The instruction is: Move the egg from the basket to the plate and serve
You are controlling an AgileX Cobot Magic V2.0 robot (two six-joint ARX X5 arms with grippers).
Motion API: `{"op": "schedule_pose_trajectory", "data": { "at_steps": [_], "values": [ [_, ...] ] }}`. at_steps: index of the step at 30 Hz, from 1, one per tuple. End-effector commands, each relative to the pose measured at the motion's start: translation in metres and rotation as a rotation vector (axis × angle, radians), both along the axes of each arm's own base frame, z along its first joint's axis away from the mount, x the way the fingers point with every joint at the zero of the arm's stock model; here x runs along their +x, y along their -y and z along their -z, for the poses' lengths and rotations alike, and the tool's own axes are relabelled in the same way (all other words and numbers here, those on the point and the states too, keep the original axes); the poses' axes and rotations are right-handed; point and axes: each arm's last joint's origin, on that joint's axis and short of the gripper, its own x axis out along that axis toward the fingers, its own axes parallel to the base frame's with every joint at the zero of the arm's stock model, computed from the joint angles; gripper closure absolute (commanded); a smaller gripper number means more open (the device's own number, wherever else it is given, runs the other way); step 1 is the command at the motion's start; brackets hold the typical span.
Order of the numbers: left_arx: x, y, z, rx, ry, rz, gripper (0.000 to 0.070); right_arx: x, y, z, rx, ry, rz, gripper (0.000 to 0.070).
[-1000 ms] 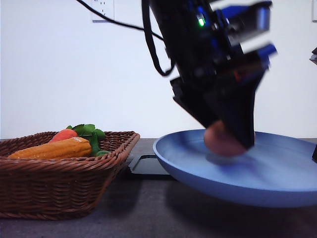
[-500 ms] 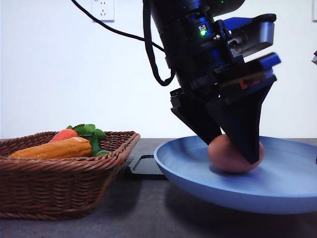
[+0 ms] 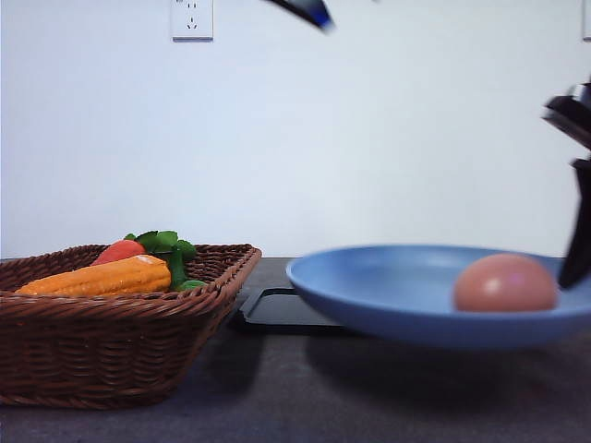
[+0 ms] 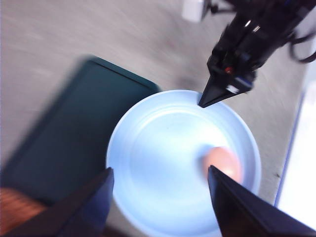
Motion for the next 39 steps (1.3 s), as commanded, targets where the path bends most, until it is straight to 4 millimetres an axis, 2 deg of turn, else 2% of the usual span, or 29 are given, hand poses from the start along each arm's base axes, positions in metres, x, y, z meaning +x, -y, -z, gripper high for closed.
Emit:
{"op": "schedule_pose_trajectory", "data": {
  "at_steps": [1, 5, 9, 13, 17, 20, 24, 26, 29, 31, 35, 39],
  "values": [
    [-0.007, -0.014, -0.019, -0.046, 0.038, -0.023, 0.0308, 0.015, -0.001, -0.005, 0.008, 0.020, -0.009, 0.0700],
    [-0.022, -0.053, -0.044, -0.094, 0.102, -0.099, 0.0308, 0.049, 0.000, -0.010, 0.005, 0.015, -0.001, 0.0700],
    [-0.039, -0.085, -0.060, -0.126, 0.158, -0.168, 0.0308, 0.088, -0.002, -0.006, 0.006, -0.002, 0.004, 0.0700],
    [-0.055, -0.106, -0.069, -0.150, 0.188, -0.193, 0.0308, 0.125, -0.002, 0.005, 0.012, -0.028, 0.006, 0.0700],
    [-0.067, -0.118, -0.073, -0.167, 0.202, -0.195, 0.0308, 0.151, -0.005, 0.018, 0.024, -0.059, 0.000, 0.0700],
    [-0.072, -0.123, -0.074, -0.168, 0.203, -0.195, 0.0308, 0.160, -0.005, 0.025, 0.026, -0.077, -0.001, 0.0700],
    [-0.072, -0.124, -0.073, -0.157, 0.199, -0.201, 0.0309, 0.162, -0.005, 0.028, 0.023, -0.078, 0.000, 0.0699],
    [-0.071, -0.123, -0.073, -0.149, 0.202, -0.211, 0.0309, 0.161, -0.005, 0.028, 0.021, -0.075, -0.003, 0.0658],
    [-0.070, -0.122, -0.072, -0.143, 0.201, -0.215, 0.0309, 0.161, -0.005, 0.028, 0.016, -0.069, -0.014, 0.0547],
    [-0.068, -0.121, -0.072, -0.138, 0.197, -0.216, 0.0309, 0.161, -0.005, 0.028, 0.016, -0.069, -0.014, 0.0514],
    [-0.064, -0.118, -0.069, -0.126, 0.188, -0.221, 0.0310, 0.162, -0.003, 0.026, 0.015, -0.059, -0.014, 0.0512],
    [-0.056, -0.111, -0.065, -0.101, 0.170, -0.224, 0.0341, 0.162, 0.006, 0.013, 0.027, -0.035, 0.007, 0.0512]
  ]
}}
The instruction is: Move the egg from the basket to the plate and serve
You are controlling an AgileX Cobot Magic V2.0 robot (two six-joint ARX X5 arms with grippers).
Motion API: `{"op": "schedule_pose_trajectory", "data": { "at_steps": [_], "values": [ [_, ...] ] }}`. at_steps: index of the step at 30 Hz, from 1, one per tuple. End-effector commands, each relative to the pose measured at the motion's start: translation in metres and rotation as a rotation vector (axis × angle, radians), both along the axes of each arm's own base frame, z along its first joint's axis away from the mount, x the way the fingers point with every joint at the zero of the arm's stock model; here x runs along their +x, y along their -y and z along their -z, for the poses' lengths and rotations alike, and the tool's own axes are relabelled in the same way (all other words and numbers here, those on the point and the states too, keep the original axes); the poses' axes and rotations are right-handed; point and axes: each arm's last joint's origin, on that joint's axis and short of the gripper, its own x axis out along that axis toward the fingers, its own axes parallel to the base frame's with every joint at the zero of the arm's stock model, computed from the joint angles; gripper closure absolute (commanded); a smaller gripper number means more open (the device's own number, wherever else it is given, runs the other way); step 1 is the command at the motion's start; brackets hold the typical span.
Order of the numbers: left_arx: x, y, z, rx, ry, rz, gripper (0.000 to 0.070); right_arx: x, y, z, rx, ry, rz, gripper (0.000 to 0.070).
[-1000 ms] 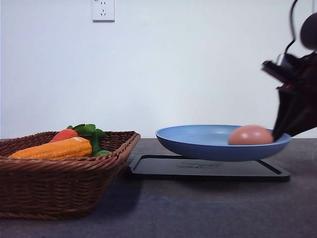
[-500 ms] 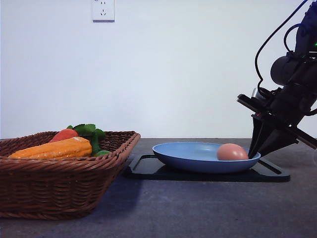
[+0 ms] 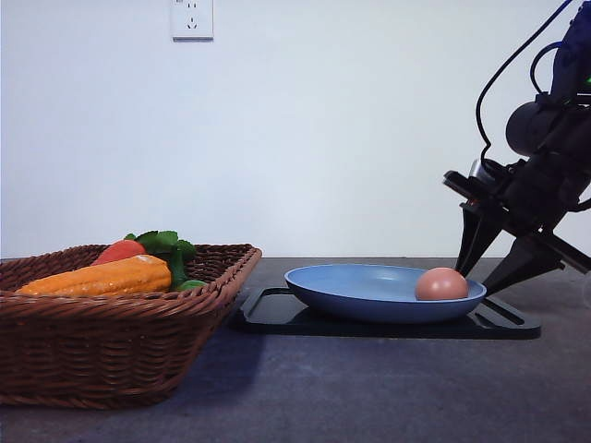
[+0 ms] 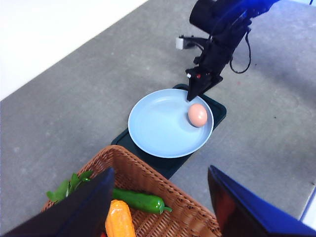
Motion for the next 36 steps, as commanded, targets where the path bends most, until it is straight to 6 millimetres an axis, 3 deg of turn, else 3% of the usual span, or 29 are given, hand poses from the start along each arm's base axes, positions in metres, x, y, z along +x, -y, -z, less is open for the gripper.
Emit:
{"op": "schedule_pose_trajectory", "data": {
  "at_steps": [1, 5, 9, 15, 21, 24, 28, 36],
  "values": [
    [0.005, 0.005, -0.003, -0.002, 0.004, -0.004, 0.0363, 0.004, 0.006, -0.015, 0.001, 0.051, 0.004, 0.0512],
    [0.022, 0.014, 0.006, 0.040, -0.035, -0.025, 0.0508, -0.001, 0.021, -0.041, 0.000, 0.086, 0.043, 0.0530],
    [0.048, 0.027, 0.022, 0.100, -0.099, -0.061, 0.0687, -0.016, 0.026, -0.068, -0.023, 0.139, 0.023, 0.0685],
    [0.094, 0.035, 0.058, 0.167, -0.209, -0.159, 0.0700, -0.043, 0.009, -0.103, -0.121, 0.206, -0.040, 0.0700],
    [0.119, 0.016, 0.100, 0.136, -0.291, -0.303, 0.0700, -0.077, -0.021, -0.125, -0.318, 0.297, -0.075, 0.0700],
    [0.120, -0.001, 0.121, 0.111, -0.299, -0.373, 0.0700, -0.098, -0.035, -0.128, -0.376, 0.376, -0.089, 0.0700],
    [0.104, -0.020, 0.147, 0.045, -0.264, -0.433, 0.0700, -0.127, -0.046, -0.120, -0.391, 0.512, -0.105, 0.0700],
    [0.049, -0.044, 0.179, -0.190, -0.129, -0.489, 0.0700, -0.182, -0.048, -0.074, -0.317, 0.747, -0.125, 0.0700]
  ]
}}
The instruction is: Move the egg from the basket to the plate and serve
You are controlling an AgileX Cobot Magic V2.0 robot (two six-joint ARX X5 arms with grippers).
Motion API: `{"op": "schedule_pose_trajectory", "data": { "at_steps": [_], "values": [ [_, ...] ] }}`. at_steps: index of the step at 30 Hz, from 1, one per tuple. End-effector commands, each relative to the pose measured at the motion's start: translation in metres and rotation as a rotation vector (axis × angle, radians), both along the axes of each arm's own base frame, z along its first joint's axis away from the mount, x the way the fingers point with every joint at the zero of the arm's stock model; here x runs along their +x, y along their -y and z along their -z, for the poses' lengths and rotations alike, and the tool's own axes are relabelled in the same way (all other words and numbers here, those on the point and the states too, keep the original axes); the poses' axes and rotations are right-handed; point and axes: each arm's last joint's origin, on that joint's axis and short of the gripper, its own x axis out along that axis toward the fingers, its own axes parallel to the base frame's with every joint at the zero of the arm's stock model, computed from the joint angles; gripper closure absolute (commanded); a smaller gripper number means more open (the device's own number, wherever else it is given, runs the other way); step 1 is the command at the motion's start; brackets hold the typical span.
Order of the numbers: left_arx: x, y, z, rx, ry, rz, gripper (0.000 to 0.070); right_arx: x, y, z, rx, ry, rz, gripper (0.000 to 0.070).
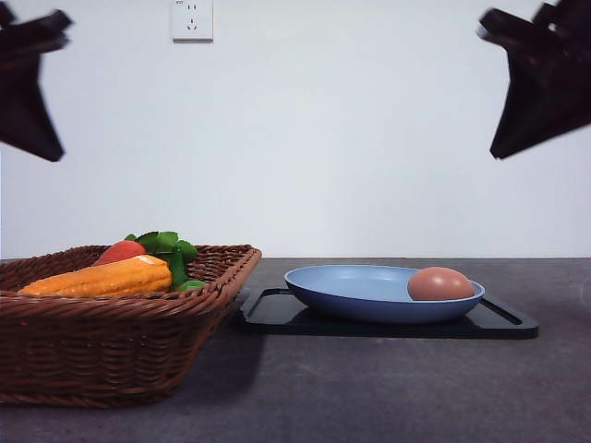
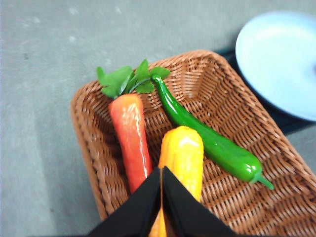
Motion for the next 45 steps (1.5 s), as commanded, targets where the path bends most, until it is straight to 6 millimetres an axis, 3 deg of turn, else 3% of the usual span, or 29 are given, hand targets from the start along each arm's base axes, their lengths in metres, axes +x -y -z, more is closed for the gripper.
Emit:
{"op": "schedule_pose_trajectory", "data": {
  "at_steps": [1, 8, 15, 26, 35, 40, 45],
  "values": [
    [-0.011, -0.002, 0.001, -0.085, 0.038, -0.022, 0.0700, -0.008, 0.000, 0.012, 0.007, 0.044, -0.016, 0.0700],
    [-0.053, -0.017, -0.001, -0.225, 0.182, -0.032, 0.0700, -0.033, 0.001, 0.039, 0.075, 0.190, -0.060, 0.0700],
    [-0.064, -0.022, -0.014, -0.279, 0.298, -0.025, 0.0700, -0.032, 0.001, 0.035, 0.101, 0.228, -0.054, 0.0700],
    [-0.064, -0.022, -0.015, -0.285, 0.312, -0.023, 0.0700, -0.031, 0.001, 0.035, 0.102, 0.230, -0.054, 0.0700],
    [-0.103, -0.048, -0.025, -0.201, 0.572, -0.082, 0.0700, -0.031, 0.001, 0.035, 0.102, 0.230, -0.054, 0.0700],
    [-0.109, -0.060, -0.006, -0.089, 0.653, -0.222, 0.0700, -0.031, 0.001, 0.035, 0.102, 0.230, -0.054, 0.0700],
    [-0.099, -0.068, 0.023, -0.035, 0.591, -0.350, 0.0700, -0.031, 0.001, 0.035, 0.102, 0.231, -0.054, 0.0700]
  ]
}}
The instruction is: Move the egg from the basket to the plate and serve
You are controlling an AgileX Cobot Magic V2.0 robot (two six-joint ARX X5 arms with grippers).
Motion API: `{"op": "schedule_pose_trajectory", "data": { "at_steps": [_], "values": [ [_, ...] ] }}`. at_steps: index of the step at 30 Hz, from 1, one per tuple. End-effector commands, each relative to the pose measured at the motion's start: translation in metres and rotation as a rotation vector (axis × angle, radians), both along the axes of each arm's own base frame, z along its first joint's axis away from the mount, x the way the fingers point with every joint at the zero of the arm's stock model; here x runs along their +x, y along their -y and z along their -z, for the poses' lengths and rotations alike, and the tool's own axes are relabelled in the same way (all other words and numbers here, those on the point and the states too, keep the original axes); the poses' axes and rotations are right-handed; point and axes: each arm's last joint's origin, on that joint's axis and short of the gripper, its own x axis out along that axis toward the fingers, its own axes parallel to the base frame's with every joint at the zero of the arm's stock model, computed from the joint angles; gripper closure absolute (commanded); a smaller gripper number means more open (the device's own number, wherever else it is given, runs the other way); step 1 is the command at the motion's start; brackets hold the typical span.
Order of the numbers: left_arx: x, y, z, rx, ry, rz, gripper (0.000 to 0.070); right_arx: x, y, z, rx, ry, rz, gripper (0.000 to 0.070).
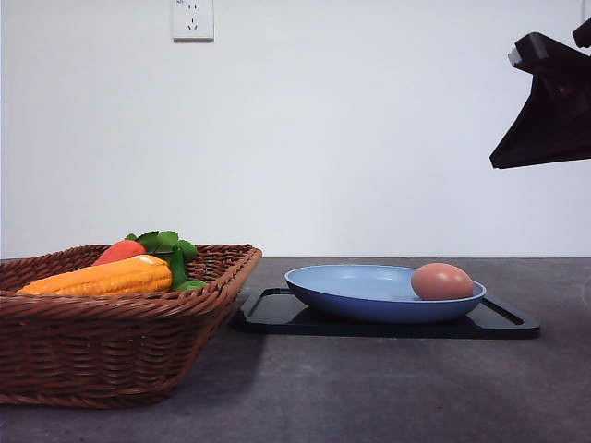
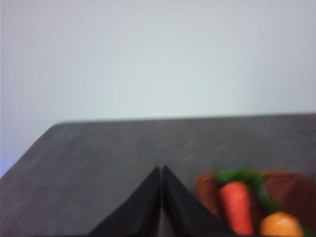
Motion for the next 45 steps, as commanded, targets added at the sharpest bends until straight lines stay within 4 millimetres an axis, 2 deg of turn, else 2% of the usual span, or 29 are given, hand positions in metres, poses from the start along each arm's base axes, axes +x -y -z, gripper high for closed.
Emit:
{"op": "schedule_pose_trajectory", "data": {
  "at_steps": [1, 17, 39, 45],
  "values": [
    [0.002, -0.002, 0.006, 0.017, -0.010, -0.026, 0.0700, 0.001, -0.001, -0.002, 0.007, 0.009, 0.001, 0.0700],
    [0.022, -0.007, 0.082, 0.011, -0.244, -0.071, 0.0700, 0.001, -0.001, -0.002, 0.008, 0.009, 0.001, 0.0700],
    [0.023, -0.007, 0.082, 0.011, -0.228, -0.071, 0.0700, -0.001, -0.001, -0.003, 0.009, 0.016, 0.001, 0.0700],
    [0.023, -0.007, 0.082, 0.011, -0.228, -0.071, 0.0700, -0.020, 0.015, -0.027, -0.084, 0.235, 0.116, 0.0700]
  ]
}}
